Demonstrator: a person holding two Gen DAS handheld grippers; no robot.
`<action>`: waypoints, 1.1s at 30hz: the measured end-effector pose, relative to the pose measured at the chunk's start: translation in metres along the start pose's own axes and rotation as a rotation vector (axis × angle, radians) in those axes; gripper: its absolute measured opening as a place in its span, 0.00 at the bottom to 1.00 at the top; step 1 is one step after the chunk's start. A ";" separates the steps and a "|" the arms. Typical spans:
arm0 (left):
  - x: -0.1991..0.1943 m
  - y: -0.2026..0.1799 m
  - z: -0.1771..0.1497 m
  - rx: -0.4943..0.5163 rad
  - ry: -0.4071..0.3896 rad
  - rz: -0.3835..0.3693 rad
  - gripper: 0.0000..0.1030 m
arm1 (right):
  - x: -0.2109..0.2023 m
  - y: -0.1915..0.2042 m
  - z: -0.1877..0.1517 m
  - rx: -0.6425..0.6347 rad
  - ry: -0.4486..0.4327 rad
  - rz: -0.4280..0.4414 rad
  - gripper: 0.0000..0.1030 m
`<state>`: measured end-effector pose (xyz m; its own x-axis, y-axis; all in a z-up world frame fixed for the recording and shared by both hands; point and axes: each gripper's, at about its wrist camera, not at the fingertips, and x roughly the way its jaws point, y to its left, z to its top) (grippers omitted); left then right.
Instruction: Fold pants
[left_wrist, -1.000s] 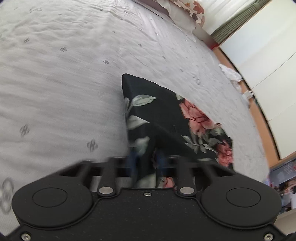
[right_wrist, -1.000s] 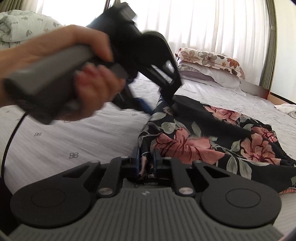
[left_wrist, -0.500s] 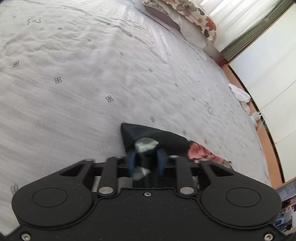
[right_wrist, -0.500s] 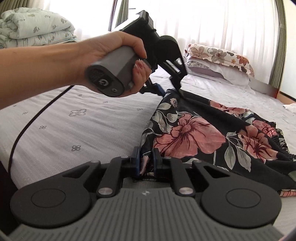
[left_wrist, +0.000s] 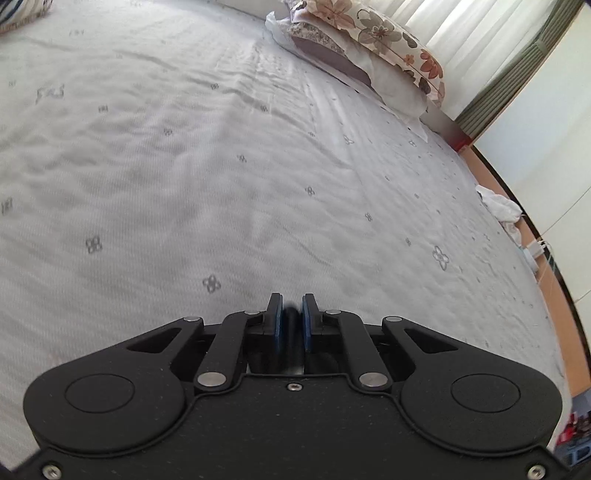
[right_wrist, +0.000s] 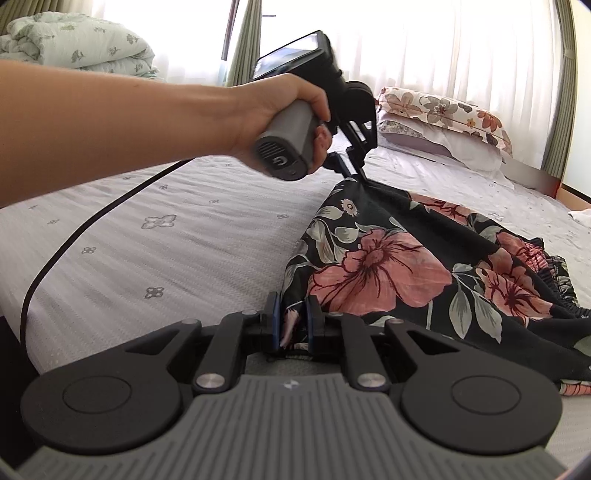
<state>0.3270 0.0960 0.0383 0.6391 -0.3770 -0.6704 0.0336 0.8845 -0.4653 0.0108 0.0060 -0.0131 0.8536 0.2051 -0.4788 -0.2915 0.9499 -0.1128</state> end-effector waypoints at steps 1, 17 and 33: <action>-0.003 -0.004 0.002 0.019 -0.020 0.027 0.14 | -0.002 -0.002 0.001 0.005 -0.006 0.014 0.22; -0.114 -0.066 -0.126 0.364 -0.179 0.102 0.42 | -0.047 -0.130 0.012 0.200 -0.123 -0.108 0.82; -0.147 -0.052 -0.239 0.414 -0.097 0.170 0.26 | -0.044 -0.198 -0.022 0.248 0.089 -0.314 0.45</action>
<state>0.0478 0.0398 0.0229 0.7305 -0.2072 -0.6507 0.2141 0.9743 -0.0698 0.0209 -0.1966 0.0112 0.8407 -0.1153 -0.5291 0.0998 0.9933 -0.0578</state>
